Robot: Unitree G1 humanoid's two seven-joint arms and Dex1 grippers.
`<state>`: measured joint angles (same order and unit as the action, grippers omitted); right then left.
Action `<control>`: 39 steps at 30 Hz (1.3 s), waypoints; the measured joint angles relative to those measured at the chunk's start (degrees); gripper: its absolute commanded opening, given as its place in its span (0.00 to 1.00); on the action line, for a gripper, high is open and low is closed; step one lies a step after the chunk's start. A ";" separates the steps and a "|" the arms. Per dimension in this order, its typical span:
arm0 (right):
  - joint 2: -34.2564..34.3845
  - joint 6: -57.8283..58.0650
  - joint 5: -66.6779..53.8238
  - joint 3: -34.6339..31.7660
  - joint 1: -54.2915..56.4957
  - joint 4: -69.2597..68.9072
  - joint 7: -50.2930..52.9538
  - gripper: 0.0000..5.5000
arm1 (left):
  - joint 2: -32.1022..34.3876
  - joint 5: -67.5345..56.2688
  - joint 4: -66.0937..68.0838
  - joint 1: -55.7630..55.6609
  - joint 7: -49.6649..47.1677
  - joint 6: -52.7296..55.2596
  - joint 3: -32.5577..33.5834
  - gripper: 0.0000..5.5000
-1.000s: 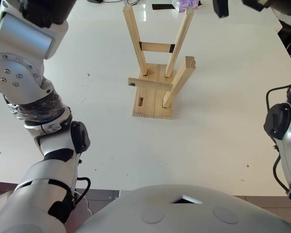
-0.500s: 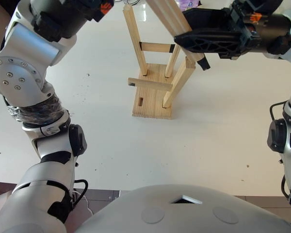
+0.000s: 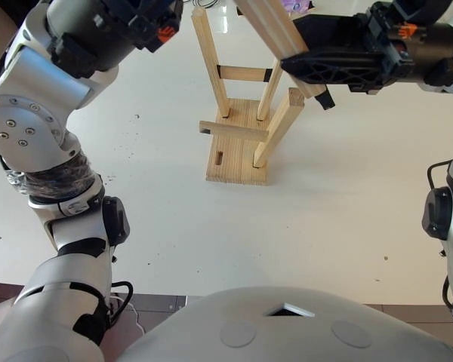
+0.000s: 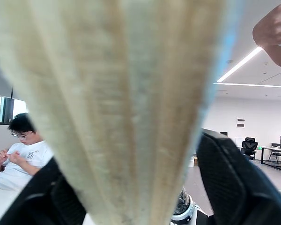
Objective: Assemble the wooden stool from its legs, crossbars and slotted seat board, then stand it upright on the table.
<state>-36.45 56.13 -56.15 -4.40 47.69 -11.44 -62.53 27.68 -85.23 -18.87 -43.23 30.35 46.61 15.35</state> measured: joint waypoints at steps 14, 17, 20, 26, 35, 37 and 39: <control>0.31 -5.51 2.94 2.22 -0.73 1.34 -1.39 0.46 | 1.42 5.67 0.20 -0.04 3.63 -1.46 -0.06 0.38; 0.37 -8.53 5.66 2.17 -1.36 2.38 -0.90 0.55 | 1.87 8.21 -0.14 -0.04 3.52 -2.93 0.31 0.37; 0.33 -10.41 7.26 1.91 -1.92 2.66 -0.78 0.64 | 2.14 10.71 -0.04 -0.06 4.68 -4.33 0.28 0.37; -0.93 -14.39 12.00 -1.00 -1.94 7.10 2.09 0.64 | 8.47 20.16 5.48 -0.53 13.09 -8.34 0.99 0.37; -1.70 -20.39 15.96 -7.90 -7.79 10.61 9.42 0.64 | 23.50 38.41 21.51 9.02 35.34 -18.70 1.53 0.37; -1.28 -21.21 16.60 -7.59 -8.66 11.02 9.46 0.64 | 23.28 40.61 23.81 12.20 36.20 -21.06 2.31 0.37; -1.08 -22.15 17.40 -7.13 -8.62 12.44 9.35 0.64 | 22.13 41.76 24.39 14.56 36.10 -23.03 2.97 0.37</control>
<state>-37.53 33.98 -38.76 -11.54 39.07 1.00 -53.18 49.81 -43.47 5.53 -28.67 66.45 23.58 18.32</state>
